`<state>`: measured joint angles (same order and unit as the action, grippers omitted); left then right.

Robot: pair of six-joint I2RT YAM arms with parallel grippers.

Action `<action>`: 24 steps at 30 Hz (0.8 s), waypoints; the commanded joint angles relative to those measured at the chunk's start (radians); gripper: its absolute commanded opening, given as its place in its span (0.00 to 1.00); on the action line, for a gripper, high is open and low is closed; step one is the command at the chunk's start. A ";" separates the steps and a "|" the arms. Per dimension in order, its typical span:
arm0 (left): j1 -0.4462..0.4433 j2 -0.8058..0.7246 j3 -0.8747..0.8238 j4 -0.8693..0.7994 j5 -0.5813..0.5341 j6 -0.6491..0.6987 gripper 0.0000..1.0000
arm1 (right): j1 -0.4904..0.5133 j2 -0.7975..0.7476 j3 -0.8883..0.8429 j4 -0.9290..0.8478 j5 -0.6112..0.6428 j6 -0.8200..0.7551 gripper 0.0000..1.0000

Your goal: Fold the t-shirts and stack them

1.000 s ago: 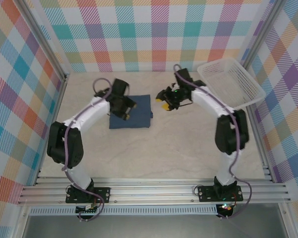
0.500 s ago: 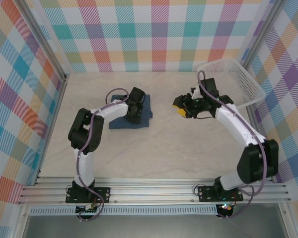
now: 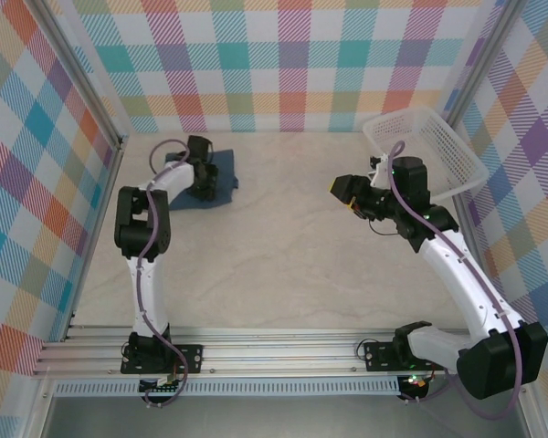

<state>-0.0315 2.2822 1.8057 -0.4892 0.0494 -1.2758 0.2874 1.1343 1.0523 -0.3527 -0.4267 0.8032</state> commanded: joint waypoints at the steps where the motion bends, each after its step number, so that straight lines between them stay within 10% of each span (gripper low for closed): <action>1: 0.091 0.117 0.096 -0.131 0.054 0.230 0.49 | 0.001 -0.010 -0.012 0.011 0.017 0.001 0.53; 19: 0.151 0.131 0.355 -0.163 0.194 0.331 0.61 | 0.001 -0.020 0.014 -0.072 0.032 -0.022 0.56; 21: 0.127 0.029 0.365 -0.212 0.159 0.363 0.71 | 0.000 -0.021 0.032 -0.101 0.068 -0.031 0.62; 22: 0.118 -0.017 0.358 -0.227 0.153 0.376 0.93 | -0.003 -0.017 0.041 -0.110 0.084 -0.031 0.67; 23: 0.109 -0.071 0.341 -0.233 0.163 0.393 1.00 | -0.009 -0.012 0.054 -0.123 0.097 -0.025 0.95; 24: 0.102 -0.132 0.317 -0.242 0.156 0.409 1.00 | -0.015 -0.009 0.072 -0.132 0.108 -0.024 1.00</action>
<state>0.1081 2.3848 2.1319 -0.6575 0.2153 -0.9371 0.2848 1.1305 1.0595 -0.4446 -0.3660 0.7956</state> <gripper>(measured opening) 0.975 0.883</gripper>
